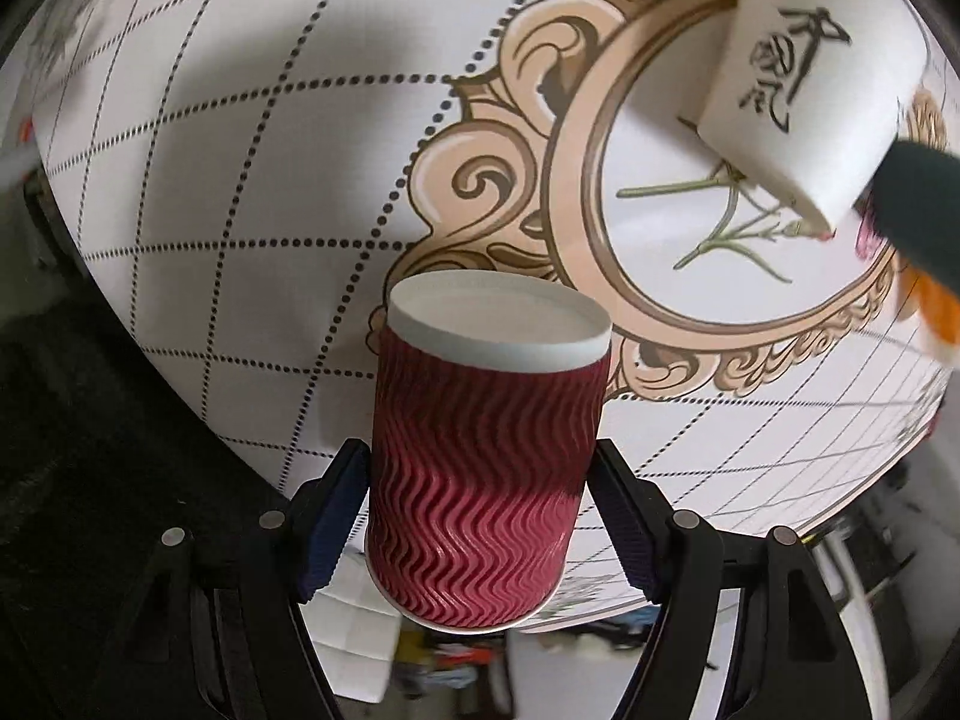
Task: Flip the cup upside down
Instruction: 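Turn the red cup rim-down with the right tool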
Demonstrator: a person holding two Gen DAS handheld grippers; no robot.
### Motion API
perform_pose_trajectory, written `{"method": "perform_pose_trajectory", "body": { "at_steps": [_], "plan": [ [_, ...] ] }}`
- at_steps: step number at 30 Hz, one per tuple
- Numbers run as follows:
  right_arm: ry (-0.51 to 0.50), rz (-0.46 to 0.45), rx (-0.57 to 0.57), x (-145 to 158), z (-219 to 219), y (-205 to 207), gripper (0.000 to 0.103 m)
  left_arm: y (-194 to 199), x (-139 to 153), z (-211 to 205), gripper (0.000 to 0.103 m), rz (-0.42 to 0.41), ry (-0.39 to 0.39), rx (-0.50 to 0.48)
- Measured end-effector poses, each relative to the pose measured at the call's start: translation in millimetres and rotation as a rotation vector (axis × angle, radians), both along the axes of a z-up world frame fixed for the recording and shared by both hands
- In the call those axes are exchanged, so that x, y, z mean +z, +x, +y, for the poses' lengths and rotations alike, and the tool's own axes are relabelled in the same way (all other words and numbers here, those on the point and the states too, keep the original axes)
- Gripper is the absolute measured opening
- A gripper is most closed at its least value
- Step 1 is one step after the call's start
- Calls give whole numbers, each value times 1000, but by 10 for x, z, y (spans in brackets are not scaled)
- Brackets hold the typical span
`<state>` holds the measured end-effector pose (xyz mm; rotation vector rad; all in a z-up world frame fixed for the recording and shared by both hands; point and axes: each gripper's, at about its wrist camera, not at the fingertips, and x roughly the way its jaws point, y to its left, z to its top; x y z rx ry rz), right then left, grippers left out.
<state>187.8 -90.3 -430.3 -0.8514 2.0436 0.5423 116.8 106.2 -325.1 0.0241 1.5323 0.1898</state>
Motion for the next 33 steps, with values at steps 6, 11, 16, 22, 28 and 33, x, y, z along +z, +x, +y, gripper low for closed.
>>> {"method": "perform_pose_trajectory", "body": {
  "at_steps": [6, 11, 16, 22, 28, 33],
  "plan": [
    [-14, 5, -75, -98, -99, 302, 79, 10, 0, -46, 87, 4, 4, -11],
    [7, -24, -126, -168, -97, 562, 84, 19, -10, -76, 88, 10, 7, -24],
    [23, -75, -165, -149, -150, 787, 73, 43, -19, -139, 88, 15, 7, -45],
    [52, -161, -212, 27, -310, 732, 70, 89, -8, -269, 88, 13, 2, -86],
    [133, -298, -341, 378, -823, 619, 70, 130, 40, -499, 88, 5, -3, -146],
    [218, -516, -507, 751, -1352, 504, 70, 155, 72, -696, 88, 3, -22, -185]
  ]
}}
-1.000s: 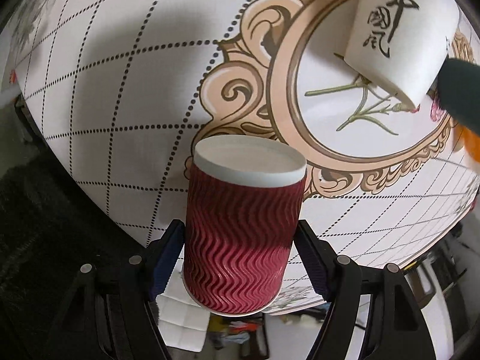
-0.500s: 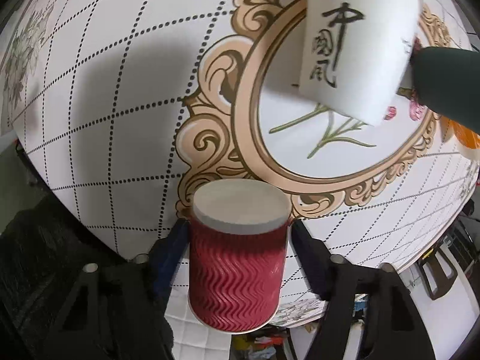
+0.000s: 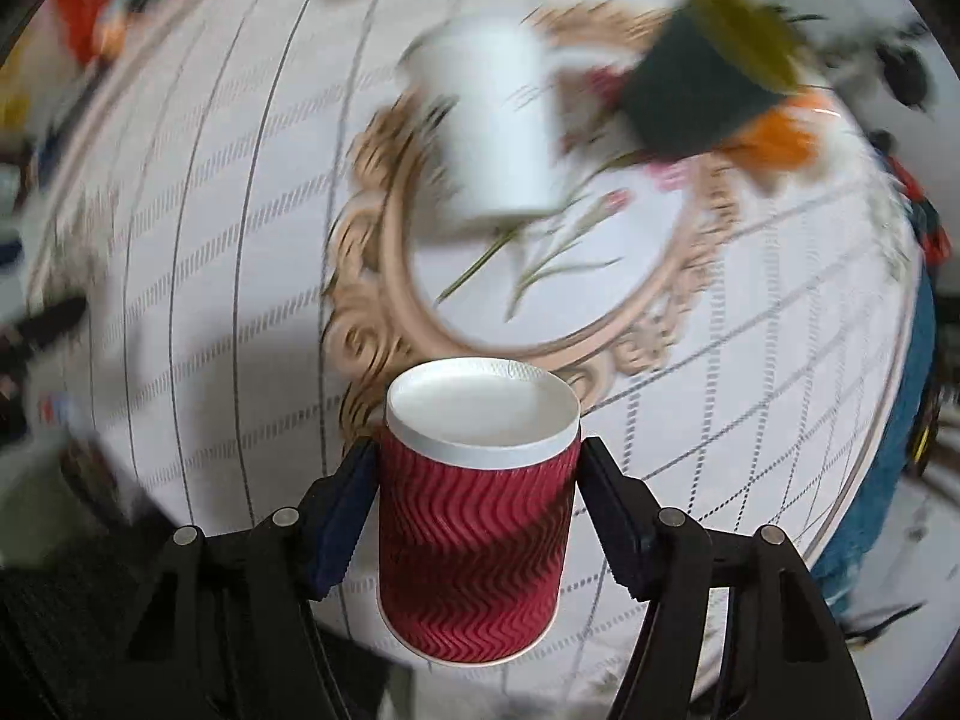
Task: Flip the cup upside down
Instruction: 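Turn the red cup rim-down with the right tool, then set the red cup upside down on the table and release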
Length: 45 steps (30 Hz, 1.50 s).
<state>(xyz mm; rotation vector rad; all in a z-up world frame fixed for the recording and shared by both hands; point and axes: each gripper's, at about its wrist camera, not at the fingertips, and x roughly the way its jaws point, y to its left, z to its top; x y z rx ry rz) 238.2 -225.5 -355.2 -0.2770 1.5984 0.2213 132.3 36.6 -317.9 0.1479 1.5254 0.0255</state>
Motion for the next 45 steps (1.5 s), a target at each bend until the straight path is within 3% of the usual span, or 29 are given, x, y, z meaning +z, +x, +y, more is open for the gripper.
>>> {"method": "perform_pose_trajectory", "body": {
  "at_steps": [3, 5, 8, 10, 15, 25, 26, 27, 33, 40, 45],
  "plan": [
    [45, -206, -125, 209, -347, -103, 70, 16, 2, -103, 88, 2, -5, -18],
    [49, -300, -180, 399, -122, -147, 70, 35, -7, -166, 87, 4, -6, -30],
    [66, -466, -269, 391, -138, -271, 70, 57, -27, -268, 87, 3, -3, -53],
    [75, -514, -304, 469, -69, -381, 70, 61, -34, -337, 87, -1, -2, -66],
    [81, -607, -317, 333, 26, -587, 70, 43, -45, -466, 87, -7, -6, -104],
    [64, -570, -311, 325, 111, -791, 71, -39, 2, -594, 88, -40, -33, -153],
    [63, -563, -307, 324, 118, -803, 71, -45, 6, -604, 89, -43, -34, -156],
    [57, -558, -298, 324, 132, -818, 71, -50, 14, -616, 100, -49, -35, -162],
    [45, -519, -308, 321, 150, -933, 71, -98, 81, -689, 101, -75, -39, -193],
    [83, -459, -431, 463, 5, -1146, 95, -246, 295, -777, 101, -120, -47, -211],
    [46, -416, -552, 726, -217, -1381, 97, -444, 579, -880, 101, -177, -54, -218]
  ]
}}
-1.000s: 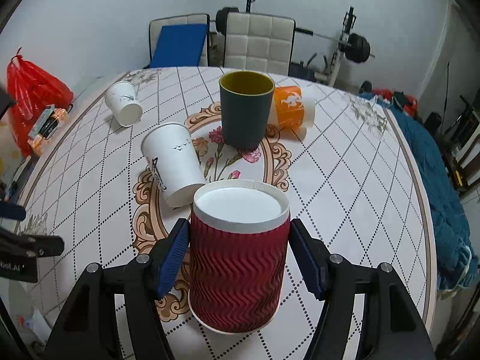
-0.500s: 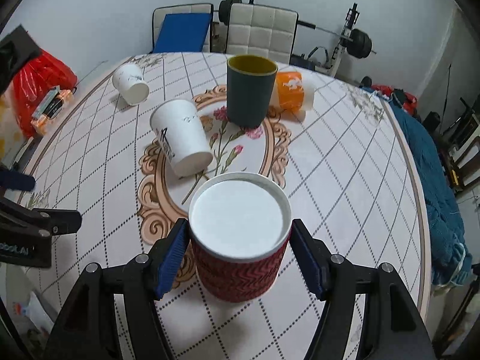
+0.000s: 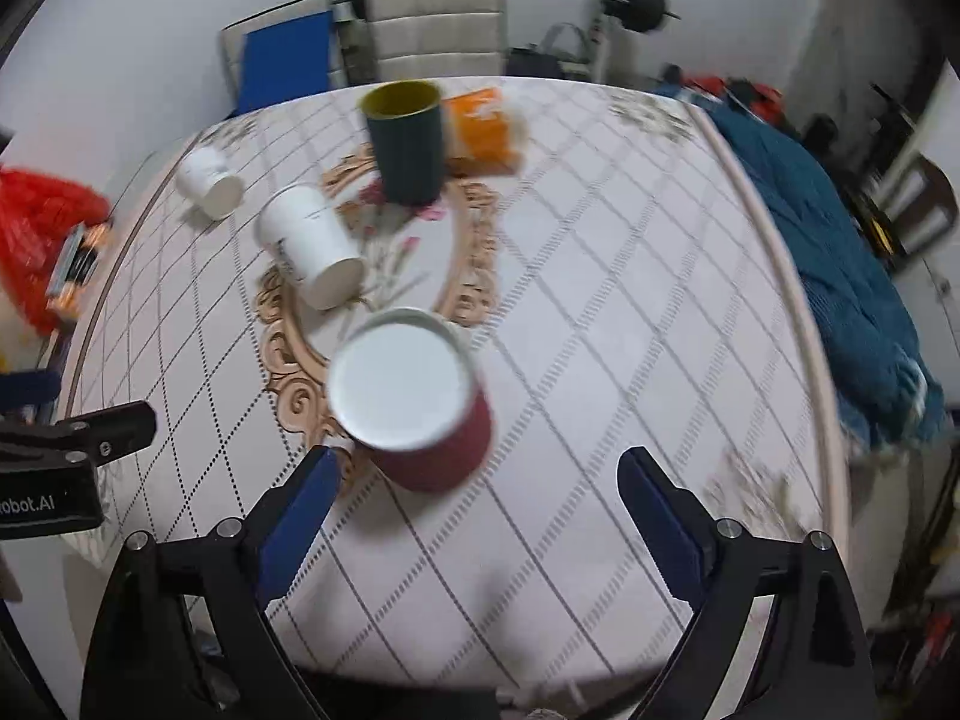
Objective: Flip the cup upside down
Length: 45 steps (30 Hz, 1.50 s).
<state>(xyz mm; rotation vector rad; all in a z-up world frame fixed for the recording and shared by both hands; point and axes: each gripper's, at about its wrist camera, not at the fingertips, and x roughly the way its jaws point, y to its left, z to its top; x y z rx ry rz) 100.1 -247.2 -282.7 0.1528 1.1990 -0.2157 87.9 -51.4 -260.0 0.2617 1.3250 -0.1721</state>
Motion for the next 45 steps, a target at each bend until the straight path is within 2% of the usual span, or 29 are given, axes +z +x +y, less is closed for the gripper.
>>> {"method": "perform_pose_trajectory", "body": {
  "at_steps": [7, 14, 20, 28, 33, 36, 45],
  "plan": [
    [-28, 3, -82, 512, -294, -335, 97, -328, 450, -160, 101, -71, -32, 12],
    [-87, -52, -34, 1262, -297, -724, 97, -756, 1084, -258, 101, -158, -72, 15],
    [-84, -117, -26, 1876, -289, -1100, 97, -1109, 1567, -251, 101, -217, -103, 14],
    [-78, -172, -9, 2494, -236, -1564, 97, -1461, 1913, -180, 101, -228, -133, 24],
    [-76, -202, -2, 2760, -193, -1764, 97, -1603, 2097, -132, 101, -249, -139, 32],
    [-69, -219, -4, 2894, -185, -1846, 100, -1651, 2166, -91, 101, -243, -147, 40],
    [-56, -233, 1, 3092, -131, -1916, 100, -1776, 2297, -57, 101, -273, -130, 37]
  ]
}}
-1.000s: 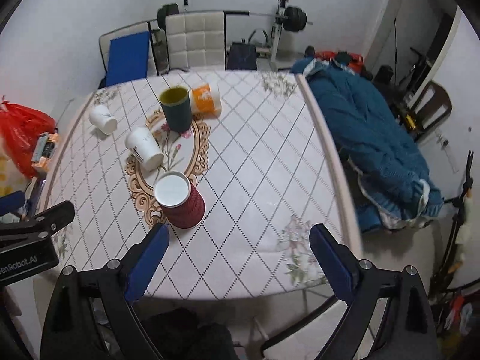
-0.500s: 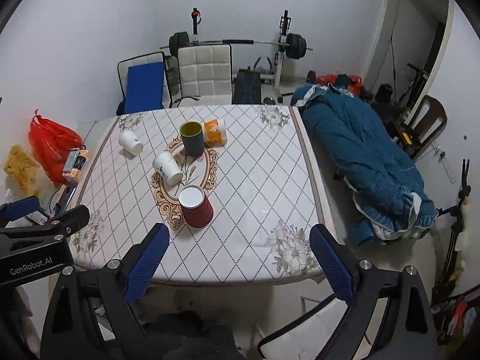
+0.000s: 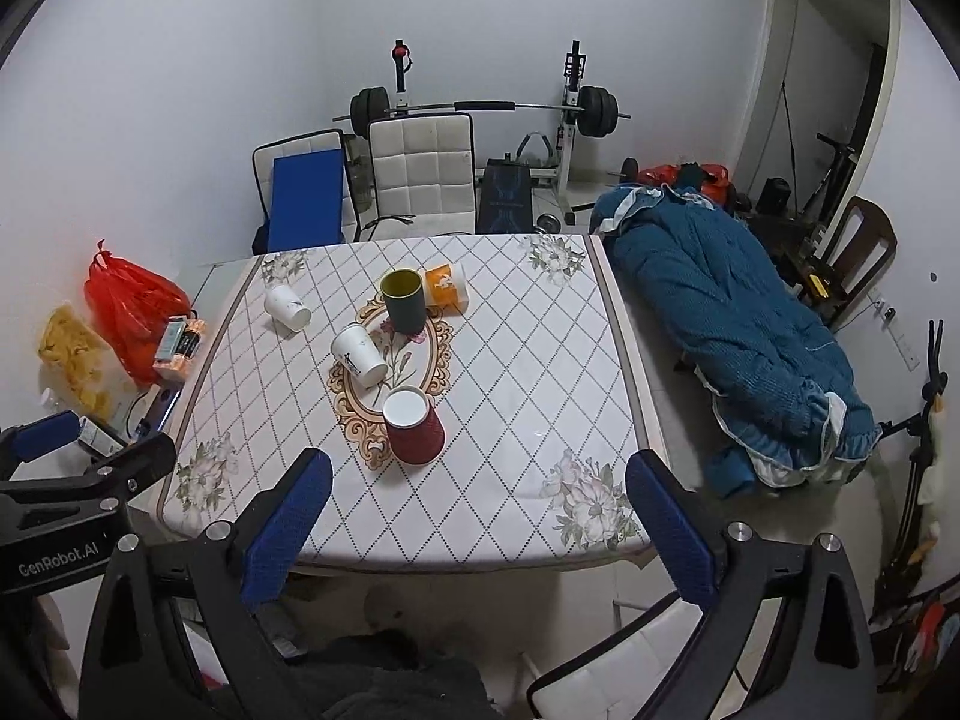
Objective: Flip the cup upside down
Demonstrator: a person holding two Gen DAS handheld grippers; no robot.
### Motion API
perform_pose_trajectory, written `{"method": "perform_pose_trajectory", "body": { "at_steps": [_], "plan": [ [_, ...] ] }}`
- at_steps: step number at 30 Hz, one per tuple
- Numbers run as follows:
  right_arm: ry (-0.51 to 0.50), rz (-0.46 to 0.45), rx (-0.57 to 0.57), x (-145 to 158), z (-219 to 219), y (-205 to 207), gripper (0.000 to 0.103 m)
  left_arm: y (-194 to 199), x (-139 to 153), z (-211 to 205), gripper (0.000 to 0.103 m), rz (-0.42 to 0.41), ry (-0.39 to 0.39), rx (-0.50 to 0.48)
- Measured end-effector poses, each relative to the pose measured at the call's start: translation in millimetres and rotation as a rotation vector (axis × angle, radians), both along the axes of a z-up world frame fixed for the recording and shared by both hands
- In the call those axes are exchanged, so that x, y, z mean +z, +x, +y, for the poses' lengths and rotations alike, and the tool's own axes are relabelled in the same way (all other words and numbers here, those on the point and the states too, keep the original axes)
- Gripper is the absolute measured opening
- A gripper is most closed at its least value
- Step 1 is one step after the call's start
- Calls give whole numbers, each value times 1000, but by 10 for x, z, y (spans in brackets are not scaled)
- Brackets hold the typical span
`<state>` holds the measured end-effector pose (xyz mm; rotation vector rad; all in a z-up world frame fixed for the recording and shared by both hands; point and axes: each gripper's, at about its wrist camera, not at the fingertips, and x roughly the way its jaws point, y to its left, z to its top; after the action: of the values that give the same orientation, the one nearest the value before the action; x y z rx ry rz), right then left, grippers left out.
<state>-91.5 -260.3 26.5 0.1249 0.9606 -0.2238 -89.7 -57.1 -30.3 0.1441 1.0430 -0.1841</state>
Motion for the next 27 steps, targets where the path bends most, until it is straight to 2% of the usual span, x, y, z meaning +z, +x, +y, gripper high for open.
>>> {"method": "perform_pose_trajectory", "body": {
  "at_steps": [27],
  "plan": [
    [-19, -15, 16, 94, -34, 34, 101, -64, 95, -13, 102, -46, -3, 38]
  ]
}}
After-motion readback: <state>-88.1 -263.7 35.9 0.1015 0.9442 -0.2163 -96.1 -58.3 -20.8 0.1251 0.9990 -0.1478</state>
